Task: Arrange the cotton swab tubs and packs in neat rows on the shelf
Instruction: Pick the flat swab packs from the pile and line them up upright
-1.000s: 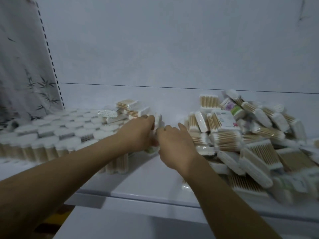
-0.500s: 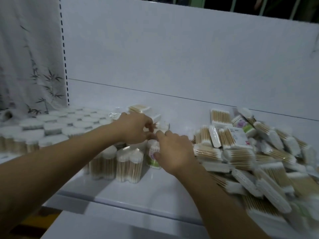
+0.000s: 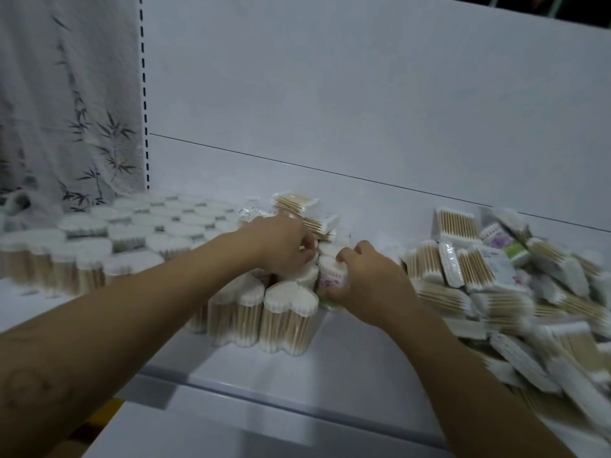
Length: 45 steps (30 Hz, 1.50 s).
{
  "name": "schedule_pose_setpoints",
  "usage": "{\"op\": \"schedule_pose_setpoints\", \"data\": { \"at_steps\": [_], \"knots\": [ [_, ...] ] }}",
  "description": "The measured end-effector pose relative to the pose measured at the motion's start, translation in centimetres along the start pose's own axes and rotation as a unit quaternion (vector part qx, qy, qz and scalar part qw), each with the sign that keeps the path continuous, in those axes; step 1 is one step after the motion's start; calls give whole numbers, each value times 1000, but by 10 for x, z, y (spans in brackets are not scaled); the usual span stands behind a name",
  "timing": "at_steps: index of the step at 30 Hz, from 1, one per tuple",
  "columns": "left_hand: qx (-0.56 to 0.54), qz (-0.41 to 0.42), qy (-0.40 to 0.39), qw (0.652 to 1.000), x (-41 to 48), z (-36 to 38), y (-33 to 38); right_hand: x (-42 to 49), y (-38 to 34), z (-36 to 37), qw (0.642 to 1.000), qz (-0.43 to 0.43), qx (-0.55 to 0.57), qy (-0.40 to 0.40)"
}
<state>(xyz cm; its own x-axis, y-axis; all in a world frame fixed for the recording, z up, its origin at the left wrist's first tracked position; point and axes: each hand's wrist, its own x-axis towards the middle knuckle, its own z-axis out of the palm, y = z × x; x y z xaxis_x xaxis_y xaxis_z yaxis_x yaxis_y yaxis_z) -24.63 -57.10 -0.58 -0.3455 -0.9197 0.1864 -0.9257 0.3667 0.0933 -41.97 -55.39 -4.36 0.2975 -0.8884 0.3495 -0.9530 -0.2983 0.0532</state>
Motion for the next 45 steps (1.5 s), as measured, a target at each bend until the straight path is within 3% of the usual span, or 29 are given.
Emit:
{"op": "schedule_pose_setpoints", "data": {
  "at_steps": [7,16,21,27,36,45],
  "knots": [
    [-27,5,-14,1000,-1,4,-5,7,-1,-1,1000,-12,-15,-2],
    [29,-1,-26,999,0,1,4,11,-1,7,999,-4,8,33],
    [-17,30,5,999,-5,3,11,7,4,7,998,-16,54,6],
    [-17,54,32,998,-1,1,32,-7,24,-32,999,-10,31,-4],
    [-3,143,78,987,-9,0,114,-72,85,-87,999,45,-31,3],
    [-59,216,58,973,-13,26,234,-156,176,-99,994,108,-2,-13]
  ]
}}
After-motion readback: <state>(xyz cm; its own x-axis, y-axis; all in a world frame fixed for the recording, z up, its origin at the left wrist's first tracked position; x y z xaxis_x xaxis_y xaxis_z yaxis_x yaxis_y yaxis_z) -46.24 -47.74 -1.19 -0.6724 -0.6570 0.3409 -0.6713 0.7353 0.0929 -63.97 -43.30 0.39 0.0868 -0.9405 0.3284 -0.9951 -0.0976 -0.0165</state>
